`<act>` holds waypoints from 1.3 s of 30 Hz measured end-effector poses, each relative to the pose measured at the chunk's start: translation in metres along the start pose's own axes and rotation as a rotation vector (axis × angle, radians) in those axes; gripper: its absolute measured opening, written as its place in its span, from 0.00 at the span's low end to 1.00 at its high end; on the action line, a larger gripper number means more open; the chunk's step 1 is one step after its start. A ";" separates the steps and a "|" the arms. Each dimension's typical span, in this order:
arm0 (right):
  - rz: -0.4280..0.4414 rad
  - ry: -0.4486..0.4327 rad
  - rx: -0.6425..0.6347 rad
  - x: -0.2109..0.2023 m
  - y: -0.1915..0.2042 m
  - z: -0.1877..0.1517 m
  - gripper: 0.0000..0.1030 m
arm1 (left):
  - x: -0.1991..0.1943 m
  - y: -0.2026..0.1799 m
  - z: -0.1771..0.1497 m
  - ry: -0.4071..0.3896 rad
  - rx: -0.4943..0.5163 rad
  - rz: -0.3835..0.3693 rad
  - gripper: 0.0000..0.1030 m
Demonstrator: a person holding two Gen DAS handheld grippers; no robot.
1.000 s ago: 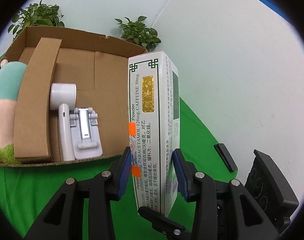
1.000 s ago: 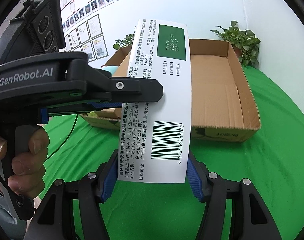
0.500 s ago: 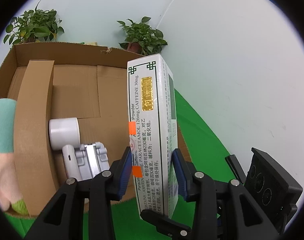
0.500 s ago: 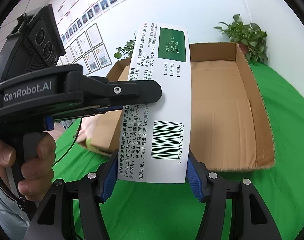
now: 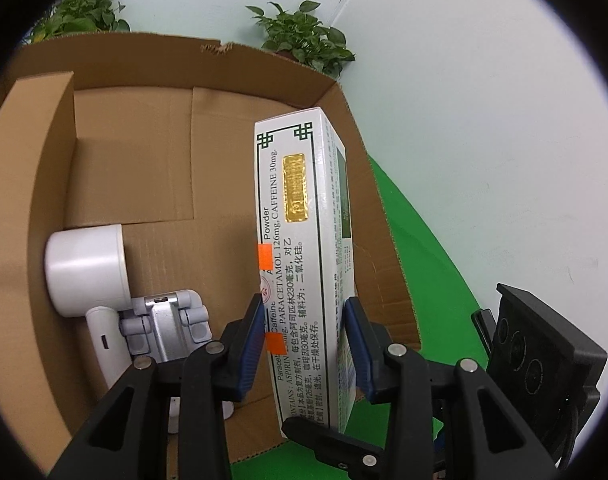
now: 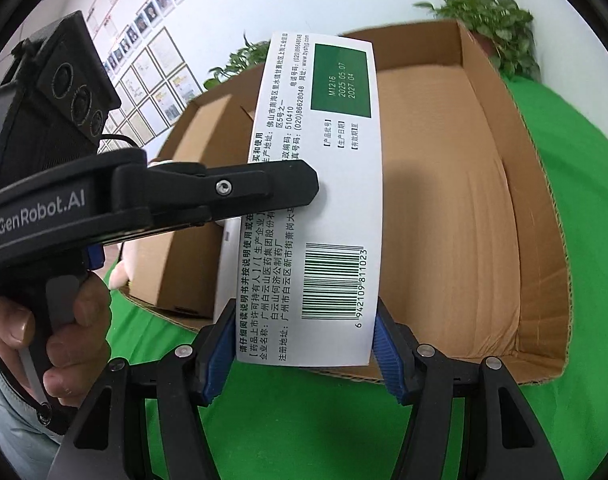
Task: Organize objects
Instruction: 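Carry the medicine box with the right gripper over the tray, then lower the medicine box beside the phone stand and open the right gripper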
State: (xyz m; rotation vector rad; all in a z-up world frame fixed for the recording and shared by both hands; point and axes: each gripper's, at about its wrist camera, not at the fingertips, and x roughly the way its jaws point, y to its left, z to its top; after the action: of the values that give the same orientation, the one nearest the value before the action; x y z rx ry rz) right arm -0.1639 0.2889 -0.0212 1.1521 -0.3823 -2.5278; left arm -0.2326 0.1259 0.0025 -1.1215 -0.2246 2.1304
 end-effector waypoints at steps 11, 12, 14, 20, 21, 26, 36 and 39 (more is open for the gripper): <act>-0.013 0.087 0.019 0.022 -0.022 0.018 0.61 | 0.027 0.019 -0.006 0.026 -0.077 -0.020 0.36; -0.011 0.086 0.024 0.022 -0.024 0.020 0.61 | 0.029 0.020 -0.007 0.028 -0.082 -0.020 0.36; -0.010 0.082 0.028 0.022 -0.027 0.025 0.61 | 0.033 0.023 -0.008 0.035 -0.096 -0.022 0.36; -0.022 0.081 0.037 0.025 -0.028 0.022 0.58 | 0.042 0.029 -0.009 0.050 -0.108 -0.018 0.37; -0.034 0.084 0.036 0.027 -0.028 0.022 0.58 | 0.043 0.030 -0.009 0.055 -0.109 -0.010 0.37; -0.068 0.099 0.035 0.037 -0.029 0.007 0.58 | 0.046 0.033 -0.012 0.075 -0.101 0.025 0.41; -0.142 0.101 0.021 0.040 -0.017 0.008 0.57 | -0.010 0.032 -0.006 0.019 -0.045 0.163 0.42; -0.186 0.102 0.006 0.043 -0.011 0.008 0.58 | -0.040 0.033 -0.014 -0.029 -0.050 0.200 0.42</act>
State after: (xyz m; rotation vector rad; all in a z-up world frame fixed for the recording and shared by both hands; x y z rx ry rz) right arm -0.1985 0.2820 -0.0489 1.3699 -0.2674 -2.6115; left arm -0.2239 0.0731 0.0050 -1.1853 -0.1868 2.3294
